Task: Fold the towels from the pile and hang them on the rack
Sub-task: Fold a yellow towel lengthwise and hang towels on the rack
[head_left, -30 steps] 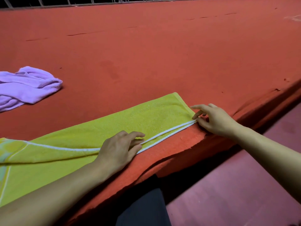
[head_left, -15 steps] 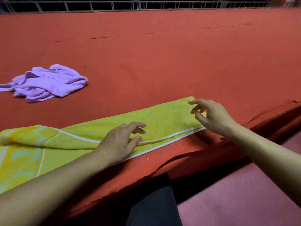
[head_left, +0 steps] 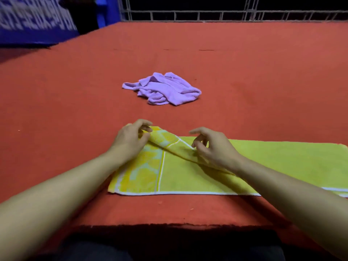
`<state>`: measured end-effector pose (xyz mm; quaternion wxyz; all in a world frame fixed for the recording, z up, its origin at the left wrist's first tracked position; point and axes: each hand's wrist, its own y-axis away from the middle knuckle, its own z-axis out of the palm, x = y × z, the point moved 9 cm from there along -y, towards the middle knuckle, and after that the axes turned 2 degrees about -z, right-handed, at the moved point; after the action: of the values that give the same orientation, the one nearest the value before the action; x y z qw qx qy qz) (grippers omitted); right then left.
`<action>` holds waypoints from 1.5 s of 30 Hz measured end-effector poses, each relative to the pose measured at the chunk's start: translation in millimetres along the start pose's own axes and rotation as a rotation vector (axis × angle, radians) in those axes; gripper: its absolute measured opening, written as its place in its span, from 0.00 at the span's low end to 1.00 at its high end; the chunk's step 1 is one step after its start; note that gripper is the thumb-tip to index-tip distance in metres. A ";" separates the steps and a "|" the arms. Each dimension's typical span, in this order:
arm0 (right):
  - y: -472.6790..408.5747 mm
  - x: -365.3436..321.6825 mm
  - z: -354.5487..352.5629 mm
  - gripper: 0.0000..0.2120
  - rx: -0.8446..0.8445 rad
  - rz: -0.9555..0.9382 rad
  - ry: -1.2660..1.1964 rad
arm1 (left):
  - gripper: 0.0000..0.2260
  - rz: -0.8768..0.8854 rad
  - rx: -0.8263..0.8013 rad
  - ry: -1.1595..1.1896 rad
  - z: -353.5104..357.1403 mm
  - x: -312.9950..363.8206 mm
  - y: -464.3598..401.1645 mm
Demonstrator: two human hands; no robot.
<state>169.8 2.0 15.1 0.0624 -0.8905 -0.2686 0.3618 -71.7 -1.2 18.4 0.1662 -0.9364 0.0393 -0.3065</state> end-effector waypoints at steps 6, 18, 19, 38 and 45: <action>-83.9 -28.7 70.2 0.15 0.027 0.034 0.076 | 0.13 -0.136 0.116 0.265 -26.8 -59.1 -18.4; -139.5 11.4 118.6 0.28 -0.149 0.387 0.308 | 0.11 -0.206 0.169 0.562 -17.8 -106.8 -1.9; -141.1 10.2 120.5 0.28 -0.137 0.384 0.266 | 0.10 -0.195 0.164 0.565 -19.1 -103.5 -2.0; -12.5 -135.5 144.7 0.30 -0.184 -0.153 -0.089 | 0.12 -0.607 -0.097 0.552 -28.4 -78.0 91.4; 21.0 -155.3 164.2 0.30 -0.206 -0.154 -0.027 | 0.18 -0.655 -0.189 0.355 -34.2 -100.4 126.0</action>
<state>-24.7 -110.7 -16.4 -0.0054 -0.8639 -0.3730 0.3385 -169.5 -112.1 -54.3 -0.0370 -0.8431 -0.2056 -0.4955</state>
